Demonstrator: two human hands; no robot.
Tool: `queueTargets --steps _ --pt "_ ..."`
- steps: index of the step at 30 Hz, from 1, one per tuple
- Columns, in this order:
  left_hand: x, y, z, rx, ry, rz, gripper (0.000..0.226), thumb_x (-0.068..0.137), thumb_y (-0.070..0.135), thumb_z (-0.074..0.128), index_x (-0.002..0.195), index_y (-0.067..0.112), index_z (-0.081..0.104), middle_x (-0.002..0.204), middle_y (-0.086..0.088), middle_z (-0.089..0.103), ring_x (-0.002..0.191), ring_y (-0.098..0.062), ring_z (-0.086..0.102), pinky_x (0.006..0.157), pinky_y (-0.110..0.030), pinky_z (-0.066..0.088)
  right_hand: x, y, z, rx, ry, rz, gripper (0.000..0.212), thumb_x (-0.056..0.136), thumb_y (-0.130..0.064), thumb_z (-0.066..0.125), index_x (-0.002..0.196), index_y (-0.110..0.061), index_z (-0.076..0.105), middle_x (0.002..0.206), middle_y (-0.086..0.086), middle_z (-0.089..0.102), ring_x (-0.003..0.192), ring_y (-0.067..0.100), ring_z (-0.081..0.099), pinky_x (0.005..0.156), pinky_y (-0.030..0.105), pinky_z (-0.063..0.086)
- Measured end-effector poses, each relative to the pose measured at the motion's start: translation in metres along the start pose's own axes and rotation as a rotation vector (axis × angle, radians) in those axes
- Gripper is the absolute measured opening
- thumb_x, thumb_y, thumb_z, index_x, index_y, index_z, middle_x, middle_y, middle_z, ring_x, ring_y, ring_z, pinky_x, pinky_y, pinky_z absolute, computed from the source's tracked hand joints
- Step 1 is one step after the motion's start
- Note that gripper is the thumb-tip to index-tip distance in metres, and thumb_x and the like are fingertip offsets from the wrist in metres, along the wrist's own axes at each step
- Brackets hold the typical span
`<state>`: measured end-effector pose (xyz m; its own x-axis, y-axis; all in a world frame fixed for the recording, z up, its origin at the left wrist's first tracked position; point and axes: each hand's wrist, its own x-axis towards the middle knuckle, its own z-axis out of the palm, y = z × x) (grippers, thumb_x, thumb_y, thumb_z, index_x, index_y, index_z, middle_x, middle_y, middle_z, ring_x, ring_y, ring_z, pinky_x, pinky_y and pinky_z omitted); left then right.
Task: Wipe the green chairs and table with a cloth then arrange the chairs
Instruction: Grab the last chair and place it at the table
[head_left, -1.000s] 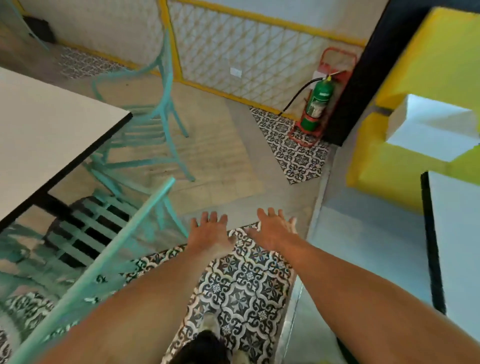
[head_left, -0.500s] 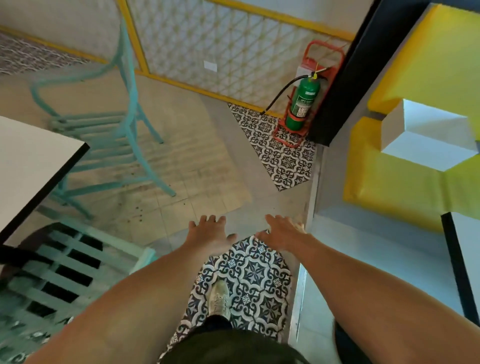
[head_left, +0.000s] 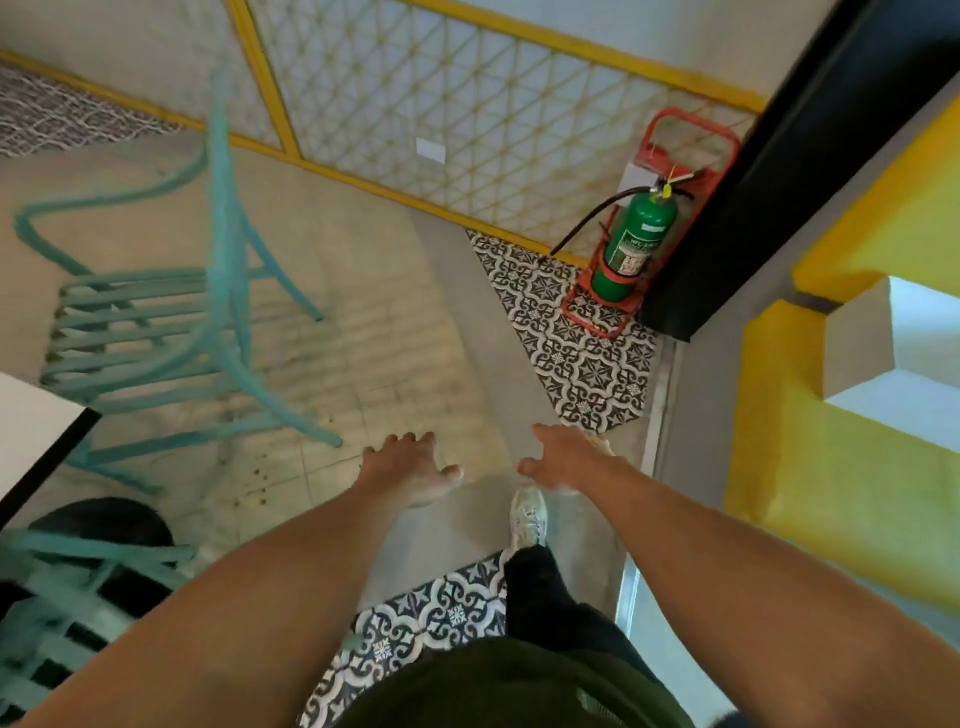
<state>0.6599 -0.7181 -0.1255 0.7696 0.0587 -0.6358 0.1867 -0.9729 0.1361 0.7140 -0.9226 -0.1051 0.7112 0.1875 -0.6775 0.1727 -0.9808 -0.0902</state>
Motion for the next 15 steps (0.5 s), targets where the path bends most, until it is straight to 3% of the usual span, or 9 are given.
queueTargets --steps 8,15 --pt "0.107 0.045 -0.104 -0.168 0.018 -0.166 0.073 0.090 0.063 0.039 0.148 0.020 0.030 0.150 -0.006 0.038 0.136 -0.027 0.035 0.108 -0.048 0.031 0.131 0.028 -0.135 -0.127 -0.048 -0.109 0.071 0.090 -0.058 0.045 0.148 -0.020 0.029 0.150 0.010 0.038 0.136 0.033 0.036 0.110 0.052 0.030" --pt "0.189 0.039 -0.178 -0.270 0.100 -0.280 0.074 0.089 0.065 0.039 0.147 0.021 0.030 0.148 -0.006 0.040 0.135 -0.029 0.036 0.107 -0.048 0.034 0.219 -0.003 -0.236 -0.253 -0.024 -0.296 0.069 0.091 -0.056 0.045 0.147 -0.017 0.032 0.150 0.010 0.039 0.135 0.032 0.038 0.108 0.046 0.034"
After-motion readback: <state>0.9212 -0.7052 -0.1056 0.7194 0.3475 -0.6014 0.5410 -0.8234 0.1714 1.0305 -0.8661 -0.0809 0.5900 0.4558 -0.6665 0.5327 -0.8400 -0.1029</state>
